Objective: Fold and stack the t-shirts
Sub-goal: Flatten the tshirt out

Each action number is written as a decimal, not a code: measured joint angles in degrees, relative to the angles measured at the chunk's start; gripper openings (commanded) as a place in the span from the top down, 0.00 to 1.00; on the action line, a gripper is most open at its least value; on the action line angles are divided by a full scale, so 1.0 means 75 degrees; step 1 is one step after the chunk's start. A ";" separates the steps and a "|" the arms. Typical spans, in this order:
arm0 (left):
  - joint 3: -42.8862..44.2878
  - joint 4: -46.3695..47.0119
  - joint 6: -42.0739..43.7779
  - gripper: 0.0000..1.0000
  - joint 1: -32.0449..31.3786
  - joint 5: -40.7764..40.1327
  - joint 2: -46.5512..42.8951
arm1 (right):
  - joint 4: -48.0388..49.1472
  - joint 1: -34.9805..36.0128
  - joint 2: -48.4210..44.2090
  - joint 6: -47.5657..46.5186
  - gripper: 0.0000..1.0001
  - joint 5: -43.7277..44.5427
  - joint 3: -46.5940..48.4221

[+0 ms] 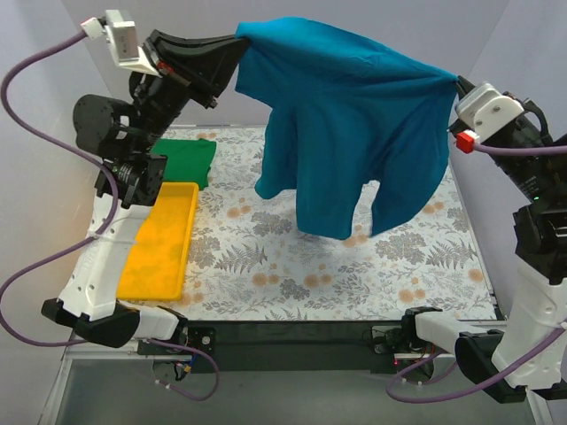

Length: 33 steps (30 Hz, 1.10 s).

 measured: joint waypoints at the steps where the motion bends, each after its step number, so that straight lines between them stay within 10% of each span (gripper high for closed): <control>1: 0.0254 -0.0009 0.0035 1.00 -0.0006 -0.0020 -0.0003 | 0.0122 0.0000 -0.0029 0.0087 0.99 -0.0012 0.0099; 18: 0.0122 -0.0662 0.1448 1.00 -0.0006 -0.1725 0.0810 | 0.1046 0.0015 0.0697 0.0125 0.99 0.0096 -0.1457; 25: 0.2935 -0.0906 0.0962 1.00 0.0119 -0.2008 0.3684 | 0.1262 0.0006 0.2900 0.0472 0.99 0.1180 0.0417; 30: 0.3567 -0.0455 -0.0026 1.00 0.0035 -0.1215 0.3468 | 0.1778 0.0000 0.1897 0.0551 0.99 0.1411 -0.0219; 33: 0.1880 0.0029 -0.0455 1.00 -0.0160 -0.0557 0.1845 | 0.2323 0.0009 0.0029 0.0248 0.99 0.1550 -0.2078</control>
